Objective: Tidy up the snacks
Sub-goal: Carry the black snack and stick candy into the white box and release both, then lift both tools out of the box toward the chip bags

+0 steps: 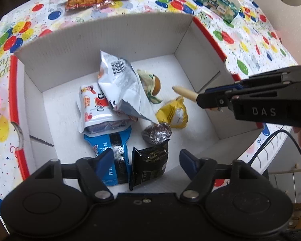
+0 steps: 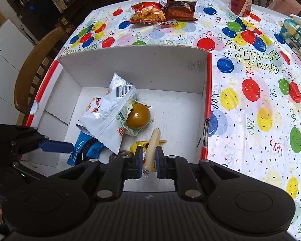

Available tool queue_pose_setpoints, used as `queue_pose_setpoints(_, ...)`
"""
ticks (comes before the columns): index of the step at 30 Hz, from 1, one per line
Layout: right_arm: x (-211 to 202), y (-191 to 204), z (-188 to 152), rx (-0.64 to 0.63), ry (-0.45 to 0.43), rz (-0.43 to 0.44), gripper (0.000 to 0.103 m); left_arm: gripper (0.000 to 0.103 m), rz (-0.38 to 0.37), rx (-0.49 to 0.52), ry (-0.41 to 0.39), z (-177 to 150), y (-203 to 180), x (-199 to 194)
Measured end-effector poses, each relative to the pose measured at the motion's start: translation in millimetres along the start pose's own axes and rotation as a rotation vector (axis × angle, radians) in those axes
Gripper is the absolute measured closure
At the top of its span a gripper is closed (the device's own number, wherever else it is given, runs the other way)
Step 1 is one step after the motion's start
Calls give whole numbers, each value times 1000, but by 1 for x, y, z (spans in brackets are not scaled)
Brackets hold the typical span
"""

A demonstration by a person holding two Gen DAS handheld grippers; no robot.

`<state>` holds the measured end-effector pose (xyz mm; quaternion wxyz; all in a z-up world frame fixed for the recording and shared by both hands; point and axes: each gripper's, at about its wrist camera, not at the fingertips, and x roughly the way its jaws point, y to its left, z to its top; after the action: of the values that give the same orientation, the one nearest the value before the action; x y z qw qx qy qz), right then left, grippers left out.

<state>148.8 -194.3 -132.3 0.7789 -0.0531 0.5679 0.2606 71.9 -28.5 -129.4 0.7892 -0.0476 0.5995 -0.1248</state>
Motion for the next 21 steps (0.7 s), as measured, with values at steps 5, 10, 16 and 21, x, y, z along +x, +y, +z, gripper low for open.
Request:
queue_pose_setpoints(5,-7,1,-3,-9,-2,15,90,23,-6,6,-43,1,-2,-16)
queue_pose_setpoints(10,-16,2,-6,-5,-11,24,90,19,-14,5,-82,0,-1,-31)
queue_pose_setpoints(16,-31,1,-6,13,-36,75,90,17,-18,-6,-135,1,0,-45)
queue_pose_setpoints(21,-49,5,-4,2,-92,117,90,13,-8,-11,-185,4,2,-58)
